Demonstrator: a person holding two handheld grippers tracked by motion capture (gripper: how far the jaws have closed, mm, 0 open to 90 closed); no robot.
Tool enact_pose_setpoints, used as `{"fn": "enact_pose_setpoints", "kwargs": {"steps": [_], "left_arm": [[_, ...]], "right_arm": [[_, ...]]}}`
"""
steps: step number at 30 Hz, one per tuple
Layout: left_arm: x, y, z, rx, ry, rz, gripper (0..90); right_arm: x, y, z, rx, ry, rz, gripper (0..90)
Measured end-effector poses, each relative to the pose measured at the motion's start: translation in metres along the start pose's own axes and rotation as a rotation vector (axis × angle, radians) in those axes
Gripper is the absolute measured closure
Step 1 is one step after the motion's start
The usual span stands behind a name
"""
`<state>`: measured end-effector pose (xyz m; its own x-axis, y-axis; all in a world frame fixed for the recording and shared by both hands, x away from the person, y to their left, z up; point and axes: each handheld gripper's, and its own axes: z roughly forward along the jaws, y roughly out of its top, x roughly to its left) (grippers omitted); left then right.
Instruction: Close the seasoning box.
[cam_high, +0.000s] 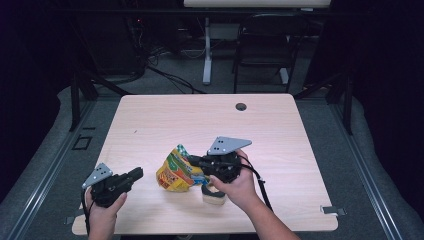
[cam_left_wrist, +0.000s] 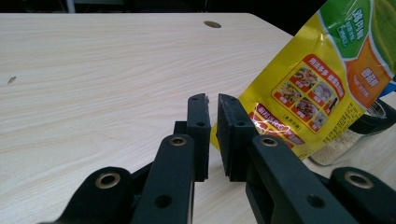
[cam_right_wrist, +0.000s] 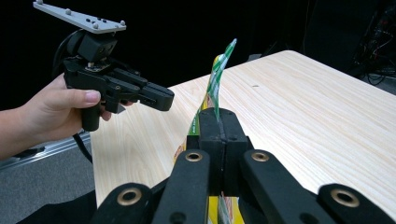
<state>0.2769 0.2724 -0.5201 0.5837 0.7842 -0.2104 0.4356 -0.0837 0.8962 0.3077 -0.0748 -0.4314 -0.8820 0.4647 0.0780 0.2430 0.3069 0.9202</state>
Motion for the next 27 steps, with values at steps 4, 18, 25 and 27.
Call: {"fn": "enact_pose_setpoints", "kwargs": {"steps": [4, 18, 25, 27], "left_arm": [[0.000, 0.000, 0.000, 0.001, 0.000, -0.001, 82.8], [0.000, 0.000, 0.000, -0.005, 0.000, -0.006, 80.9], [0.000, 0.000, -0.002, -0.010, 0.002, -0.007, 80.0], [0.000, 0.001, -0.003, -0.012, 0.002, -0.006, 79.9]], "right_arm": [[0.001, 0.000, 0.004, 0.010, -0.002, -0.008, 90.0], [0.000, 0.005, 0.015, 0.008, 0.006, -0.006, 89.7], [0.003, 0.009, 0.025, 0.015, 0.017, -0.009, 88.7], [0.004, 0.010, 0.027, 0.021, 0.018, -0.016, 88.6]]}}
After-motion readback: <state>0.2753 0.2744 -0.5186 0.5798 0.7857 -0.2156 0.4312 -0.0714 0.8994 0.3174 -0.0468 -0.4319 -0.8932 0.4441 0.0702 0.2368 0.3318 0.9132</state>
